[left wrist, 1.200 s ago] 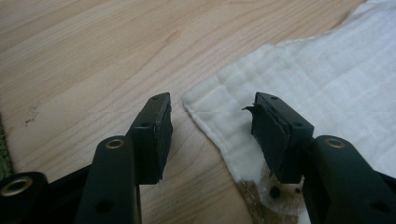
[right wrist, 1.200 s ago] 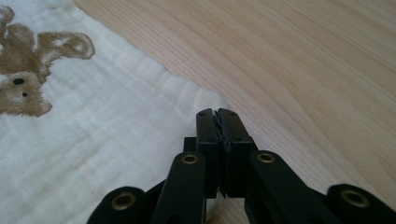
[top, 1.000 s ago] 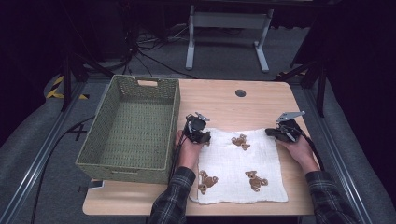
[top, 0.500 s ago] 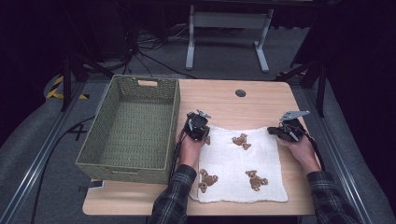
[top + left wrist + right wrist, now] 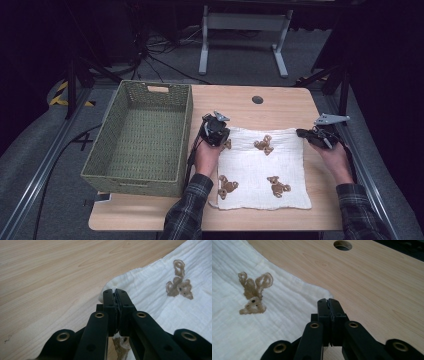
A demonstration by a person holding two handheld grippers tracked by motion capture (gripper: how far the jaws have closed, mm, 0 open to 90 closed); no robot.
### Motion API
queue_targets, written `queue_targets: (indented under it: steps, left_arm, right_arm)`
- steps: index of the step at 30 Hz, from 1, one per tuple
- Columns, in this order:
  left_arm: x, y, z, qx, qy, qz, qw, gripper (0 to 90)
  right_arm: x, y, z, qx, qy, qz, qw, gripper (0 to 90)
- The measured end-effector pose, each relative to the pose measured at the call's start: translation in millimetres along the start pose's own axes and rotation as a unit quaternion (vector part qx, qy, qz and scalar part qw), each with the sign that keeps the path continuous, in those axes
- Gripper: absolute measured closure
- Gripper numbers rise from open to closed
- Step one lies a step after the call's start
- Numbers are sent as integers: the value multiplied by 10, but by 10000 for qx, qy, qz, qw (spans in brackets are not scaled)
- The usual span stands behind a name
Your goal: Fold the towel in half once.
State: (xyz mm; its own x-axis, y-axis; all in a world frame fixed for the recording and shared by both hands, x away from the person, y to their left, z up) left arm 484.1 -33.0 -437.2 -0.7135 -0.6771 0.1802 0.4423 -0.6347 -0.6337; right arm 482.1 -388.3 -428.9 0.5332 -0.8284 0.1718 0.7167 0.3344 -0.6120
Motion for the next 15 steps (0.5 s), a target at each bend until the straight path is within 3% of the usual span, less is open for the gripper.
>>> queue_targets:
  steps: [6, 15]
  left_arm:
    - [24, -81, -119, -20, -47, -111, 9999, 877]
    - [137, -184, -218, -103, 179, -68, 9998, 877]
  right_arm:
    - [-47, -104, -75, 45, 32, 97, 9999, 892]
    - [-162, -243, -159, 53, 45, 279, 9996, 890]
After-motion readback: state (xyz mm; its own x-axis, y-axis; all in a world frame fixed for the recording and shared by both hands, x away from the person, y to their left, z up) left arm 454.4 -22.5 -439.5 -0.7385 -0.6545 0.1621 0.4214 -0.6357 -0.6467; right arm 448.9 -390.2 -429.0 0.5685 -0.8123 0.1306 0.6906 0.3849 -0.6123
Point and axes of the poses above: each handheld gripper's, and its own axes: y roughly forward along the jaws, z roughly out of its top, x roughly to its right, the point moved 3 cm from there along y, roughly forward along the jaws, and after that the axes turned 8 degrees about -z, right-handed, at the moved point
